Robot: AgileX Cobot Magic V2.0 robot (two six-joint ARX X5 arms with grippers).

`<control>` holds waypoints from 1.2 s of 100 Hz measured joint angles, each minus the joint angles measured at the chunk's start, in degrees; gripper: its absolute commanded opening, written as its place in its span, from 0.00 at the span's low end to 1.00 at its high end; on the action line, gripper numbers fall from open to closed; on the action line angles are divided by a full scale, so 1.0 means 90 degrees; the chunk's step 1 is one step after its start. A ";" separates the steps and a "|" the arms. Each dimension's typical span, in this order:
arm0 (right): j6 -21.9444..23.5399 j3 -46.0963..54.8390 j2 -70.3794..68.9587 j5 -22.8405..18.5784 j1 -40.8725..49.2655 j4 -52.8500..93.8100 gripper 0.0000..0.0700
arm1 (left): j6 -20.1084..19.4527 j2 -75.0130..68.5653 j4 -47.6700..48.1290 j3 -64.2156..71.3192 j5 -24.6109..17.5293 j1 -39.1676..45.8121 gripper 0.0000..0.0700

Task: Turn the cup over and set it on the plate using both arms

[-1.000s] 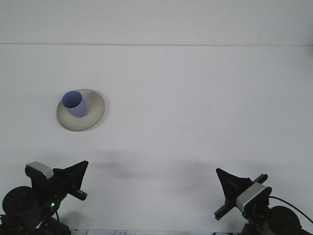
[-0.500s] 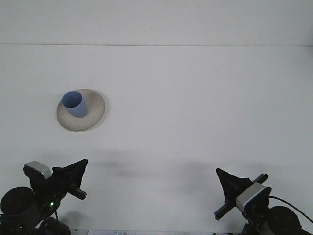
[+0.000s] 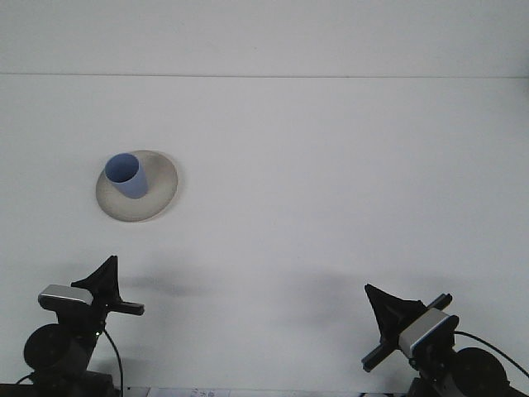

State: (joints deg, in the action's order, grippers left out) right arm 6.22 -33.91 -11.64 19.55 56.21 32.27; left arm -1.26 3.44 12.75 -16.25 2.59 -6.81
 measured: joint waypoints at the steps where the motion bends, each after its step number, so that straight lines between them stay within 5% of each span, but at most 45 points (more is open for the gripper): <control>1: 0.0000 0.0000 0.0000 0.0000 0.0000 0.0000 0.01 | -0.0012 -0.0034 -0.0024 0.0080 0.0034 0.0034 0.02; 47: 0.0000 0.0000 0.0000 0.0000 0.0000 0.0002 0.01 | -0.0080 -0.0357 -0.1426 0.1596 0.0197 0.0427 0.02; 120: 0.0000 0.0000 0.0000 0.0000 0.0000 0.0000 0.01 | -0.0061 -0.0355 -0.1406 0.1596 0.0197 0.0427 0.02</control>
State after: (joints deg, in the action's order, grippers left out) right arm 6.22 -33.91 -11.64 19.55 56.21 32.27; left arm -1.80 0.25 0.10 -1.89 4.36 -2.96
